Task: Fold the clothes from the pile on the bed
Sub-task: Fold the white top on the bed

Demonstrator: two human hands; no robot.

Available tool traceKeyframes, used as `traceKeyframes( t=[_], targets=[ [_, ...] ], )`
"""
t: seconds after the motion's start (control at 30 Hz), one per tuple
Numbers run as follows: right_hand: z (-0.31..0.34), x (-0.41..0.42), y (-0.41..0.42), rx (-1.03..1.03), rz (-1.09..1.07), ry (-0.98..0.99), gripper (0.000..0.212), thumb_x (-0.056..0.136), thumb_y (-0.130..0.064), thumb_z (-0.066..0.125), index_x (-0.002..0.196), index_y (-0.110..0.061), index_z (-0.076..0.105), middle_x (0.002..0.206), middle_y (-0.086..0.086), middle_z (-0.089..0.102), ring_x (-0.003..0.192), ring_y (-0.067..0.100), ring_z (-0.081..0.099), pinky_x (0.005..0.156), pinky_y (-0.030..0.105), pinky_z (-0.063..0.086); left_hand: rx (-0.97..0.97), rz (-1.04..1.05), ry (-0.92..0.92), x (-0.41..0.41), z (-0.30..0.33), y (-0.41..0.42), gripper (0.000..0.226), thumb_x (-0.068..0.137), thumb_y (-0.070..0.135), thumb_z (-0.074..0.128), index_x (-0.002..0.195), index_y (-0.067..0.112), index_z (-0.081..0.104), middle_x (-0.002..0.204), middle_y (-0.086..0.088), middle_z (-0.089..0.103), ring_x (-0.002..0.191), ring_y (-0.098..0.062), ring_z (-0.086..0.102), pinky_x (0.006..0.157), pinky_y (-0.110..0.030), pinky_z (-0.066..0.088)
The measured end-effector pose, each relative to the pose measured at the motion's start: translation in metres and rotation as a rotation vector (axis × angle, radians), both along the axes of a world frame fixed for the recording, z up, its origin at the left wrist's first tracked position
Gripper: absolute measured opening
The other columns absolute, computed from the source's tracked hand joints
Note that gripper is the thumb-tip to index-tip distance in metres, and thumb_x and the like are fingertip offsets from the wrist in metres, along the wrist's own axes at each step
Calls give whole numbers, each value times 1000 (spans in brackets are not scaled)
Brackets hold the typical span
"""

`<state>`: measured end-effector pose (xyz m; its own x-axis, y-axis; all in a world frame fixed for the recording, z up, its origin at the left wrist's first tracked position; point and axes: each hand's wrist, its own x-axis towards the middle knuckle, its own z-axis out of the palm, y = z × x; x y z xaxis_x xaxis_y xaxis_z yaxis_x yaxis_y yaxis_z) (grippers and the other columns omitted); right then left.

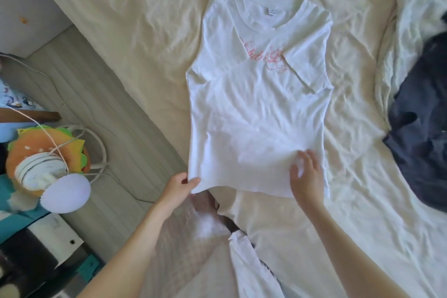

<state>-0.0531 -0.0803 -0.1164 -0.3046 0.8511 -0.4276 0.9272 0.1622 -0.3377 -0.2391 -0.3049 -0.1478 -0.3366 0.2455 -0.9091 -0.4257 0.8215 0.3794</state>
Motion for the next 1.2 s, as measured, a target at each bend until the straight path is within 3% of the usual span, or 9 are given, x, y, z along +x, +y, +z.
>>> traceKeyframes(
  t=[0.07, 0.17, 0.27, 0.33, 0.53, 0.7, 0.83, 1.07, 1.2],
  targets=[
    [0, 28, 12, -40, -238, -26, 38, 89, -7, 55, 127, -1, 53, 132, 22, 49, 120, 39, 47, 101, 43, 36, 3, 146, 19, 10, 8, -7, 16, 92, 19, 59, 77, 15, 61, 76, 1, 61, 62, -11, 58, 54, -14, 47],
    [-3, 59, 25, -176, -421, -89, 40, 90, -20, 57, 126, -4, 53, 119, 17, 57, 110, 34, 53, 93, 42, 43, 52, 368, -8, 18, 16, -14, 9, 93, 17, 58, 88, 10, 61, 93, -5, 65, 78, -19, 64, 70, -23, 55],
    [-1, 73, 35, -440, -573, 90, 13, 90, -19, 59, 93, -7, 62, 82, 10, 57, 68, 22, 52, 62, 31, 41, 143, 615, -85, 26, 26, -17, 20, 92, 15, 58, 108, 2, 58, 106, -9, 67, 96, -25, 65, 81, -33, 53],
    [1, 81, 40, -570, -664, 186, 9, 90, -13, 60, 83, -8, 60, 69, 6, 53, 57, 17, 45, 57, 27, 38, 174, 739, -94, 34, 33, -15, 16, 91, 13, 58, 105, 3, 59, 104, -10, 68, 92, -24, 67, 82, -37, 51],
    [17, 104, 32, -787, -949, 472, 11, 88, 2, 56, 78, -3, 52, 85, 12, 58, 76, 27, 61, 68, 35, 54, 139, 862, -102, 53, 54, -9, 5, 93, 10, 56, 95, 6, 58, 89, -11, 68, 78, -22, 67, 64, -31, 54],
    [35, 119, 31, -863, -977, 449, 5, 88, 2, 58, 86, 1, 53, 89, 16, 60, 75, 29, 63, 58, 34, 59, 58, 850, -131, 63, 69, -13, 5, 92, 9, 56, 93, 4, 57, 90, -14, 65, 79, -25, 64, 77, -38, 56],
    [50, 118, 43, -895, -1054, 523, 8, 85, 1, 61, 90, 0, 56, 88, 15, 62, 75, 30, 65, 60, 35, 55, 100, 864, -110, 61, 89, -10, 7, 92, 10, 56, 94, 4, 59, 87, -13, 69, 68, -23, 70, 52, -30, 58],
    [79, 51, 93, -929, -1117, 839, 6, 92, -9, 54, 90, -4, 52, 70, 12, 67, 61, 22, 70, 53, 30, 57, 303, 962, -86, 7, 129, 48, 15, 96, 17, 50, 92, 5, 57, 71, -10, 72, 65, -19, 71, 56, -30, 59],
    [93, -14, 146, -909, -1179, 912, 12, 94, -12, 54, 88, -5, 47, 80, 9, 53, 74, 20, 61, 51, 33, 58, 373, 1025, -80, -53, 140, 105, 14, 95, 14, 49, 86, 5, 53, 70, -13, 70, 66, -22, 70, 56, -32, 58]
  ],
)
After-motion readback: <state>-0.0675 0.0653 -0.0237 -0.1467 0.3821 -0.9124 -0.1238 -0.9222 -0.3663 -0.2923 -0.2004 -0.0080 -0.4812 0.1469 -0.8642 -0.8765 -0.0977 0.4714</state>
